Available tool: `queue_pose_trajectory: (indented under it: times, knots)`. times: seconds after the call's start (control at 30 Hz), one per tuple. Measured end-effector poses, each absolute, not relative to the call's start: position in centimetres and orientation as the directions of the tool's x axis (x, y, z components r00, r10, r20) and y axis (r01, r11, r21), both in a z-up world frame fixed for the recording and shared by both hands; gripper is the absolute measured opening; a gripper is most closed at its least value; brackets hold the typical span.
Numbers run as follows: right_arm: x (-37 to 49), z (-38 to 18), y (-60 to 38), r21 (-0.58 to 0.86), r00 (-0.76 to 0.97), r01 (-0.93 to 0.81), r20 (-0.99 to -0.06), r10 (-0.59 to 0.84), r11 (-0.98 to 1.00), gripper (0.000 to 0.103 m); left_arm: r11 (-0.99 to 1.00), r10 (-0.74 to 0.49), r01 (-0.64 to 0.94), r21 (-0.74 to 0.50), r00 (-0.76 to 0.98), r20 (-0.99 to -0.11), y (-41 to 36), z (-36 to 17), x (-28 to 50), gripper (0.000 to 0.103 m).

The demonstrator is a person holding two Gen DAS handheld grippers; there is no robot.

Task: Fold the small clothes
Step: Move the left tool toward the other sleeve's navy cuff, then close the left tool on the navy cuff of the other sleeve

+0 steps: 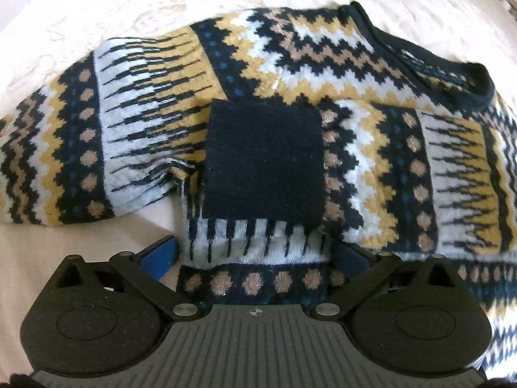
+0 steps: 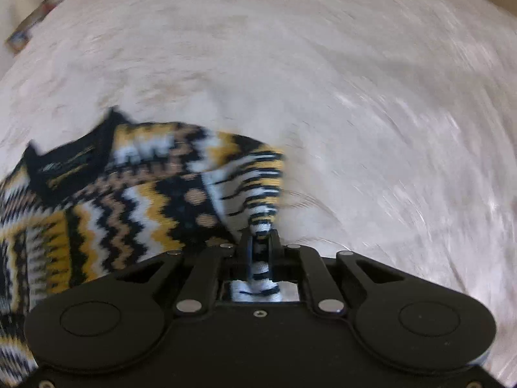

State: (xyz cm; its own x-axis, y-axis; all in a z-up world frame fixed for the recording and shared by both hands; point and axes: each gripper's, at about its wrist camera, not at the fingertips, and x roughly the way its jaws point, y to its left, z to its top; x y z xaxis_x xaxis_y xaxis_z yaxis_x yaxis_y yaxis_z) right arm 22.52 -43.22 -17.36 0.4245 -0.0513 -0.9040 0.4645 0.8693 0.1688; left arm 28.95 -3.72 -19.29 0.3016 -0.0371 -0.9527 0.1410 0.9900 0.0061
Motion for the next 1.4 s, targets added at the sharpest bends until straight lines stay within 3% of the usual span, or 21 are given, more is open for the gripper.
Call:
queue_pose_trajectory:
  times: [0.07, 0.2, 0.33, 0.4, 0.57, 0.67, 0.77, 0.9, 1.2, 1.4]
  knots:
    - [22.6, -17.4, -42.9, 0.158, 0.425, 0.458, -0.903, -0.059, 0.875, 0.017, 0.991, -0.027, 0.133, 0.018, 0.326, -0.945, -3.9, -19.3, 28.5, 0.103]
    - [22.1, -16.3, -42.1, 0.127, 0.440, 0.468, -0.892, -0.106, 0.875, 0.050, 0.990, -0.029, 0.140, 0.019, 0.333, -0.943, -4.1, -18.9, 28.0, 0.103]
    - [20.7, -15.1, -40.9, 0.156, 0.471, 0.439, -0.879, -0.078, 0.885, 0.056, 0.989, -0.057, 0.150, -0.007, 0.327, -0.943, -3.0, -18.1, 27.3, 0.102]
    - [20.3, -15.5, -40.5, 0.134, 0.440, 0.433, -0.895, -0.079, 0.892, 0.059, 0.989, -0.064, 0.146, -0.015, 0.339, -0.939, -2.0, -17.4, 26.5, 0.092]
    - [18.2, -15.9, -40.3, 0.122, 0.398, 0.501, -0.911, -0.103, 0.857, 0.064, 0.995, -0.073, 0.086, -0.043, 0.385, -0.920, 2.3, -15.3, 24.3, 0.090]
    - [16.8, -14.0, -38.8, 0.143, 0.461, 0.466, -0.882, -0.102, 0.873, 0.076, 0.996, -0.087, 0.017, -0.089, 0.420, -0.903, 6.1, -13.8, 22.8, 0.090]
    - [15.5, -12.4, -36.5, 0.168, 0.512, 0.409, -0.856, -0.073, 0.897, 0.080, 0.990, -0.080, -0.065, -0.123, 0.452, -0.888, 10.6, -12.9, 21.6, 0.090]
    - [14.5, -11.2, -32.7, 0.216, 0.564, 0.334, -0.826, -0.011, 0.918, 0.094, 0.975, -0.035, -0.172, -0.138, 0.497, -0.867, 17.1, -11.5, 20.6, 0.090]
    - [14.0, -10.4, -24.6, 0.288, 0.566, 0.205, -0.815, 0.127, 0.935, 0.095, 0.920, 0.115, -0.374, -0.118, 0.547, -0.829, 29.2, -9.4, 21.1, 0.090]
    - [14.4, -9.9, -21.3, 0.299, 0.557, 0.169, -0.815, 0.160, 0.939, 0.095, 0.852, 0.129, -0.482, -0.204, 0.571, -0.811, 34.2, -9.3, 22.9, 0.090]
